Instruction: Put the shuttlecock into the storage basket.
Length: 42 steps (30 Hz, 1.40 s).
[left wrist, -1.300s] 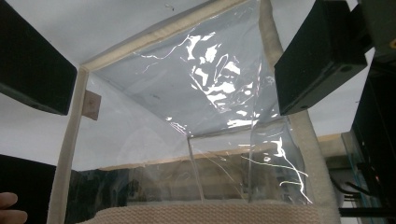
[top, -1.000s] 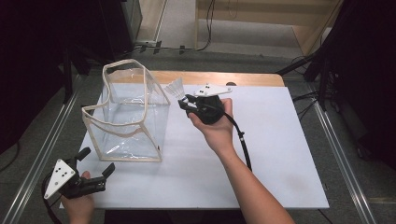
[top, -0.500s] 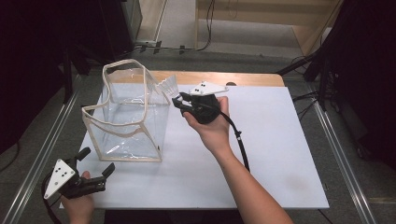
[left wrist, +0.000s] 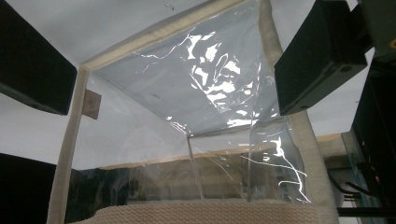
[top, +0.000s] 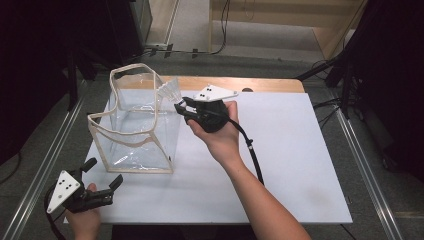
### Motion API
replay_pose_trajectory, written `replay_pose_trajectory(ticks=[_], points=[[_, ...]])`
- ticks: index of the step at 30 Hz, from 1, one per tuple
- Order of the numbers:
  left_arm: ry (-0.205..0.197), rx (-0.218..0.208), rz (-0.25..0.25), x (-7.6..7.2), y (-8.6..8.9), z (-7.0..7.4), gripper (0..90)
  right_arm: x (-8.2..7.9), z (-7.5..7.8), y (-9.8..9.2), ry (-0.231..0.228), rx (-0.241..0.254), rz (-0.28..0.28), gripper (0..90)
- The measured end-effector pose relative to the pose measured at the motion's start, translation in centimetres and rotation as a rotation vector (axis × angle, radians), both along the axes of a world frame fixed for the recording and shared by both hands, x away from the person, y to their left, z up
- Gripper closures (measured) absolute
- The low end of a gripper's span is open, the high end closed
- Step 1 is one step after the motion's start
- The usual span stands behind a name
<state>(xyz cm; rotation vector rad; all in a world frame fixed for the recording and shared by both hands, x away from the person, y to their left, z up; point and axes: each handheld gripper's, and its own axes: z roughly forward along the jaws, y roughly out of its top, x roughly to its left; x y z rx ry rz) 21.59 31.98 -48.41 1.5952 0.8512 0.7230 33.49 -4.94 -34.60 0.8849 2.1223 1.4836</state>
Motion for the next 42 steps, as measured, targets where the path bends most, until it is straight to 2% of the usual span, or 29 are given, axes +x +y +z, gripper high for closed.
replay_pose_trajectory(ticks=[31,42], points=[[0.001,0.002,-0.001,0.0,0.0,0.0,0.0,-1.3,1.5,3.2,-0.037,0.009,0.084,63.1],[0.000,0.000,0.001,0.0,0.0,0.0,0.0,-1.6,1.6,4.4,-0.029,0.010,0.114,63.1]])
